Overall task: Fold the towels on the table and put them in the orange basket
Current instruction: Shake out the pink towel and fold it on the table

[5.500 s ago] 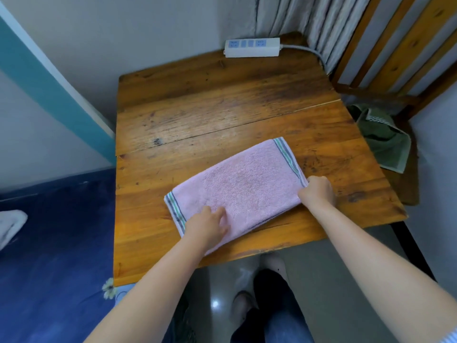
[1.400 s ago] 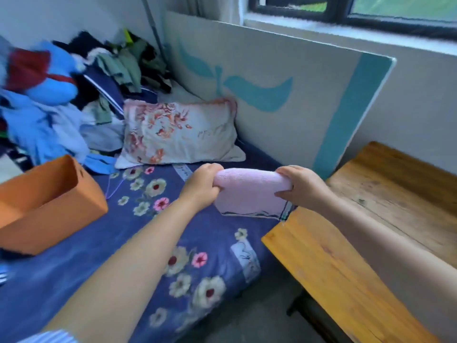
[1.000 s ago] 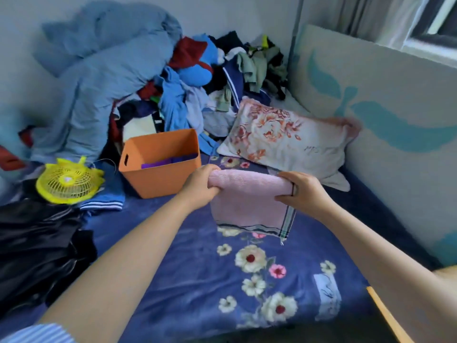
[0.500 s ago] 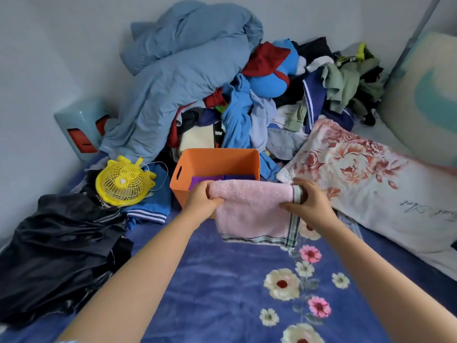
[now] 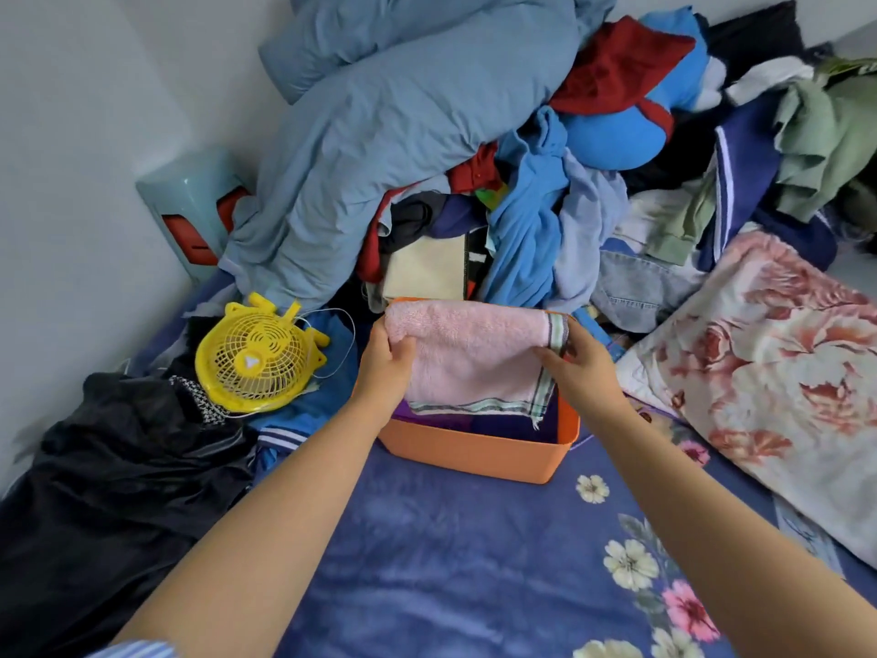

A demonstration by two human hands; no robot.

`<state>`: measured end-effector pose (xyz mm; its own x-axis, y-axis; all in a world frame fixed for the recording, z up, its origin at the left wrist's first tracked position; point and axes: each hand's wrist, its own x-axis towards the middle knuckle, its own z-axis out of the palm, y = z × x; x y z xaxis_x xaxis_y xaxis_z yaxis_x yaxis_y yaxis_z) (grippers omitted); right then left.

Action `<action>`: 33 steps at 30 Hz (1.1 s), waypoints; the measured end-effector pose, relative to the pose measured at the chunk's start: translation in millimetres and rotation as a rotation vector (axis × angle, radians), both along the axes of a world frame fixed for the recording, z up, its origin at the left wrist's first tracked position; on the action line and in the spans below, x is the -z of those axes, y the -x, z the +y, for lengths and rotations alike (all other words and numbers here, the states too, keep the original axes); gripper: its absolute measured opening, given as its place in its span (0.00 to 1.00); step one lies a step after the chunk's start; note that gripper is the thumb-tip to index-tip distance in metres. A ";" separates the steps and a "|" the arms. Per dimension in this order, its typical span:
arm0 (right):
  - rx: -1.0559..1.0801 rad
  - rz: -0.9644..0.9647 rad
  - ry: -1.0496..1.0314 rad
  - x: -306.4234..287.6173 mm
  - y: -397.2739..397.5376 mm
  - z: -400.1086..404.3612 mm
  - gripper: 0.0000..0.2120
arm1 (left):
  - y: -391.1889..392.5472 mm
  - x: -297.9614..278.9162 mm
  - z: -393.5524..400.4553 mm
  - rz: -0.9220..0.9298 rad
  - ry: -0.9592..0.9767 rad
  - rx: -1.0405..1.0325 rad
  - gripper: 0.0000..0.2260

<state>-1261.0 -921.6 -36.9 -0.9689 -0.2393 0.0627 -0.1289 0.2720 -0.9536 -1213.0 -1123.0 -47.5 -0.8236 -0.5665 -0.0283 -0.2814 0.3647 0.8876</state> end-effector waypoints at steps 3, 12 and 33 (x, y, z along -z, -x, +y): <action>0.006 -0.050 -0.016 23.9 35.5 -35.1 0.11 | 37.8 22.5 -24.8 -0.049 0.085 -0.067 0.17; 0.077 -0.358 -0.210 155.1 116.9 -112.4 0.12 | 122.4 136.0 -78.6 -0.315 0.323 -0.036 0.21; 0.115 -0.153 -0.967 302.8 165.9 -160.4 0.28 | 173.0 291.0 -90.9 -0.332 0.991 0.447 0.23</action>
